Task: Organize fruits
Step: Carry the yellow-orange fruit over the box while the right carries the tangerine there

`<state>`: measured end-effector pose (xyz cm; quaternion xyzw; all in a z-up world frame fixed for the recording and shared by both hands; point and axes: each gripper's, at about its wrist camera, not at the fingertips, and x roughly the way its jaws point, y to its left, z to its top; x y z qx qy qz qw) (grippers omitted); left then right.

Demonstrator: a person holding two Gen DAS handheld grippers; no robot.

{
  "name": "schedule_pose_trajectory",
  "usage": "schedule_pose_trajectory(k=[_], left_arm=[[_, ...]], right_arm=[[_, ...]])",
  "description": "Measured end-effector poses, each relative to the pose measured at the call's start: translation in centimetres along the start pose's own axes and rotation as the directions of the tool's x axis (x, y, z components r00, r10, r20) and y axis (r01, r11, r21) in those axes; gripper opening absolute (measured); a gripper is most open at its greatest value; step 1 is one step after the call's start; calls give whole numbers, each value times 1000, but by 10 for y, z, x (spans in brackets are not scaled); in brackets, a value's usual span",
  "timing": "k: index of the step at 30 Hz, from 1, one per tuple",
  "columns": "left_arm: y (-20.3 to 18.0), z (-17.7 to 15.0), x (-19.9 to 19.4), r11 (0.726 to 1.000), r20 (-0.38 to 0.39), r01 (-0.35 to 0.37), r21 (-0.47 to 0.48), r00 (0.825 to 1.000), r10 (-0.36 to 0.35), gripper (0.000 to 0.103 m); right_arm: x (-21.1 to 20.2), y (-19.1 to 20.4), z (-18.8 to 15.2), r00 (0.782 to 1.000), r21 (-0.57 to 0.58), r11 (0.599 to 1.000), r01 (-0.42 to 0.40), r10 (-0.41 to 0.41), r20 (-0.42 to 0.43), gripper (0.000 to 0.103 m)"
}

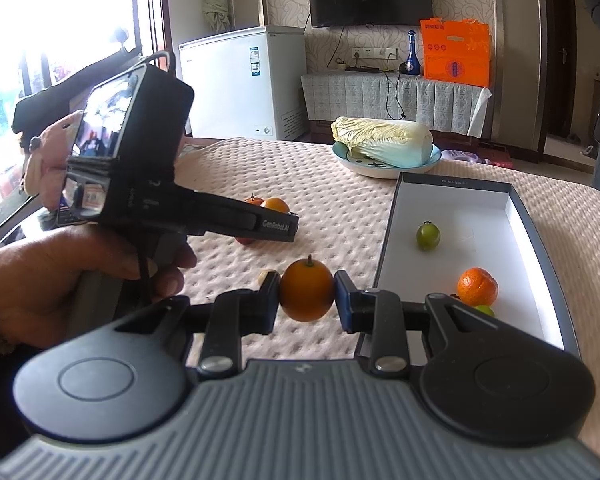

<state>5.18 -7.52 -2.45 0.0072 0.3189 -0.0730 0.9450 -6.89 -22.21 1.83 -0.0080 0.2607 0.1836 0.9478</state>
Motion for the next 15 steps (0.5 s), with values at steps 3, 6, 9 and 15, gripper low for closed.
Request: schedule_pose_trajectory(k=[3,6,9,15], left_arm=[[-1,1,1,1000,5,-4,6,1000,4,38],[-2,2,1,1000,5,-2,7,1000,2,38],[-2,2,3,1000,1,1,9,1000,-1,38],[-9,3,4,1000,3,14,22,1000,-14,38]], right_arm=[[0,0,0,1000,0,1000,1,-1,0,33],[-1,0,0,1000,0,1000,1,-1,-1,33],[-2,-1,0,1000,1,1000,3,-3,0,33],[-4,-5,0,1000,19,1000,18,-18,9,33]])
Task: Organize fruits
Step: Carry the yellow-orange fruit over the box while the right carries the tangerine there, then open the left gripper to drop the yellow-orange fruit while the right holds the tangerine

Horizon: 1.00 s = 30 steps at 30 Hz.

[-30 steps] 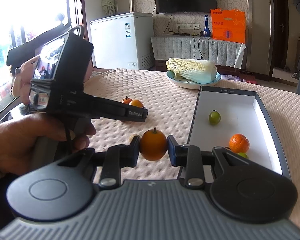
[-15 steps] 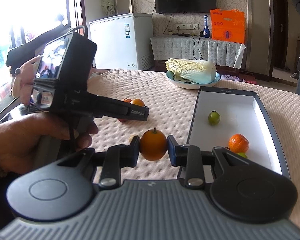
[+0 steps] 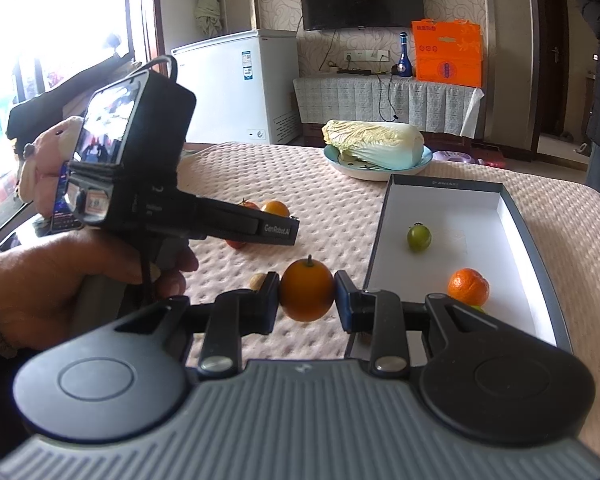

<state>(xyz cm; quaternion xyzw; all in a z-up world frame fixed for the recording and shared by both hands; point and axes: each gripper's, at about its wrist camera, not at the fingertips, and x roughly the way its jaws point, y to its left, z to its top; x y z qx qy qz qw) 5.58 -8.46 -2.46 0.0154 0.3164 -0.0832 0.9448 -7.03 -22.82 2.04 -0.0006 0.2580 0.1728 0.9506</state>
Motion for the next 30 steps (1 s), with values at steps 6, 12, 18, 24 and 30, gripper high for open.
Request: schedule_pose_trajectory(k=[6,12,18,24,30], left_arm=[[-8,2,3,1000,5,18,4,1000,-18,38],[-23,6,3,998,28,53,24,998,-54,38],[-46,9,7,994,35,108,34,993,-109,38],[-71,15,16,988,52,145,60,988,-148,38],[-89,21,28,977,43,202,62,978,-205,38]], right_arm=[[-1,-4,-2,1000,6,1000,16,-16,-2,33],[-7,-16,-3,997,36,996,77,-77,7,33],[-13,-38,-7,986,96,982,164,-164,-11,33],[-10,-56,-14,970,127,963,239,-232,-66,33],[-4,-65,-19,960,132,954,270,-256,-114,33]])
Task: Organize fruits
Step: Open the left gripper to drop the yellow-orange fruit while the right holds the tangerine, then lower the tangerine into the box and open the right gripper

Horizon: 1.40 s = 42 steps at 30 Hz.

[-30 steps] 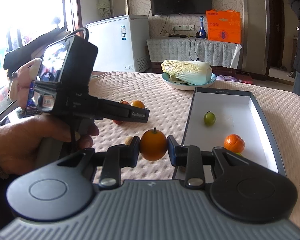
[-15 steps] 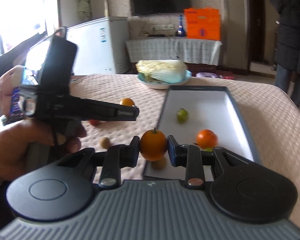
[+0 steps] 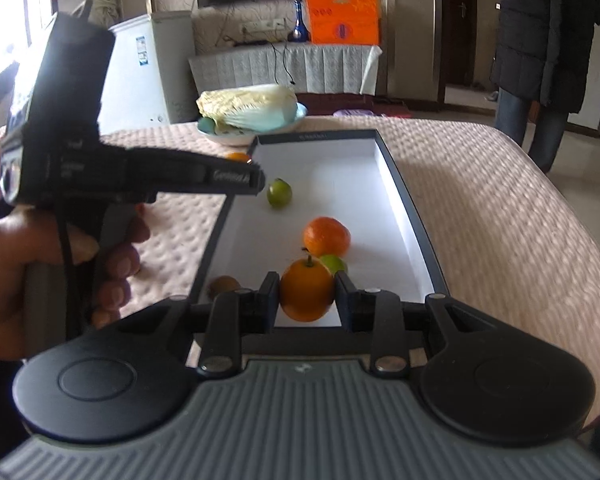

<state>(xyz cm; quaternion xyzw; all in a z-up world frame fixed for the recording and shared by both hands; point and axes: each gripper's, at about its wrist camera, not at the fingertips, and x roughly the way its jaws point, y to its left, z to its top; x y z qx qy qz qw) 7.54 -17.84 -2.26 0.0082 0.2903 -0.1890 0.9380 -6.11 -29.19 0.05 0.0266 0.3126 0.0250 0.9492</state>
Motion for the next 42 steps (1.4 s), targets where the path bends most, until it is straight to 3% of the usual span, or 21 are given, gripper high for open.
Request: schedule_pose_trajectory(k=[12,24,28,42], left_arm=[[-16,1,22,999,-34,24,31,999,-23,39],[-18,2,18,998,-12,36,51,999,-36,40],[-16,2,17,999,-8,29,43,1000,-29,47],[-11,2,12,999,-4,29,29,1000,-29,47]], right_arm=[[7,-2,0,1000,-4,1000,16,-16,-22,33],[13,-1,2,1000,-15,1000,22,-23,-22,33],[18,-4,5,999,-12,999,34,-35,-18,33],[28,-3,9,999,-28,999,39,-39,-3,33]])
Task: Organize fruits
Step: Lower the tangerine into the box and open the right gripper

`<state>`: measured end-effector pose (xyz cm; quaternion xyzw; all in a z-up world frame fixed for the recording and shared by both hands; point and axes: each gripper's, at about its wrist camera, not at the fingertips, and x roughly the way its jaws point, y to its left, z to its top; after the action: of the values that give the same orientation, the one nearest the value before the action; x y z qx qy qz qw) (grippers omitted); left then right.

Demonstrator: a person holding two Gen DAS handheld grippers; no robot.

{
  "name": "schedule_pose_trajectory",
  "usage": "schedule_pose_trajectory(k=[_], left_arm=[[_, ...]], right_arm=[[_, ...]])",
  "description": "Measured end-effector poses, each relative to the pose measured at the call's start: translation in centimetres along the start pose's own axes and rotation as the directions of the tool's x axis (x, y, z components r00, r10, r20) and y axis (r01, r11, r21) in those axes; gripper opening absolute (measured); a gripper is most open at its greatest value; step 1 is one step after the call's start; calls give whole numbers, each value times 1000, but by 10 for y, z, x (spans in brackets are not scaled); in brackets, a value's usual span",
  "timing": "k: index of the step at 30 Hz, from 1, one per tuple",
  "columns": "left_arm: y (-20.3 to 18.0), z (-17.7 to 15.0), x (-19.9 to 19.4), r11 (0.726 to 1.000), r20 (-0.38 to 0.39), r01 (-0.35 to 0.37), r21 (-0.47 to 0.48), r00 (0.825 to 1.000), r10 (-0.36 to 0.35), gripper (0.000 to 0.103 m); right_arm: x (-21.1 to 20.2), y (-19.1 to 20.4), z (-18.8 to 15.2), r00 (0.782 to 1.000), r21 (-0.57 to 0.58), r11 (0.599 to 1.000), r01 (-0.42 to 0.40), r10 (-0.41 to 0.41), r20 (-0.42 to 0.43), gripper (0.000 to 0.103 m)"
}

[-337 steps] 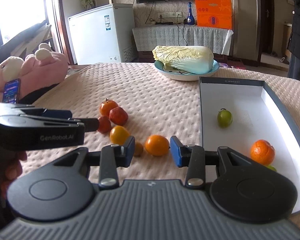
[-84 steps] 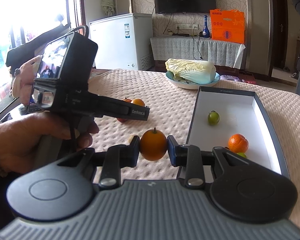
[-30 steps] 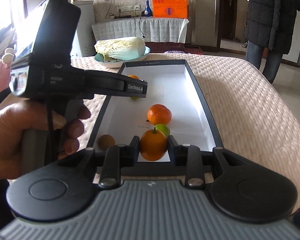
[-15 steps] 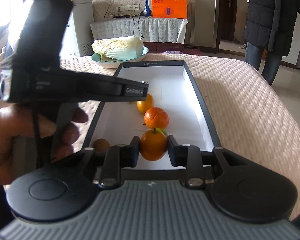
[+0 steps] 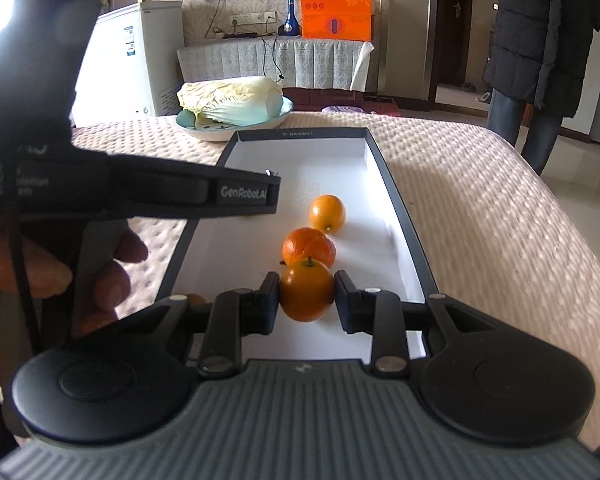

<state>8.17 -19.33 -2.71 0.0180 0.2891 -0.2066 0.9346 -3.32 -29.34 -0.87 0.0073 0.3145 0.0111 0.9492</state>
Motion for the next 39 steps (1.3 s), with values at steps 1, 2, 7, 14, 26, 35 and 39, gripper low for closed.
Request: schedule_pose_trajectory(k=[1,2,7,14,26,35,39], left_arm=[[0,0,0,1000,0,-2,0,1000,2,48],[1,0,0,1000,-1,-3,-2,1000,3,49],[2,0,-1,1000,6,-4,0,1000,4,51],[2,1,-2,1000,11,-1,-4,1000,1,51],[13,0,-12,1000,25,-7,-14,1000,8,51],[24,0,-24,999,40,-28,-30,999,29,51],[27,0,-28,999,47,-22,-38,999,24,51]], right_arm=[[2,1,1,1000,-3,1000,1,-1,3,33],[5,0,3,1000,-3,1000,4,-4,3,33],[16,-2,7,1000,17,1000,19,-19,3,34],[17,-3,9,999,31,999,21,-21,27,36],[5,-3,11,995,55,998,24,-29,99,38],[-2,2,8,993,58,998,27,-34,113,38],[-3,5,7,993,51,998,30,-36,115,38]])
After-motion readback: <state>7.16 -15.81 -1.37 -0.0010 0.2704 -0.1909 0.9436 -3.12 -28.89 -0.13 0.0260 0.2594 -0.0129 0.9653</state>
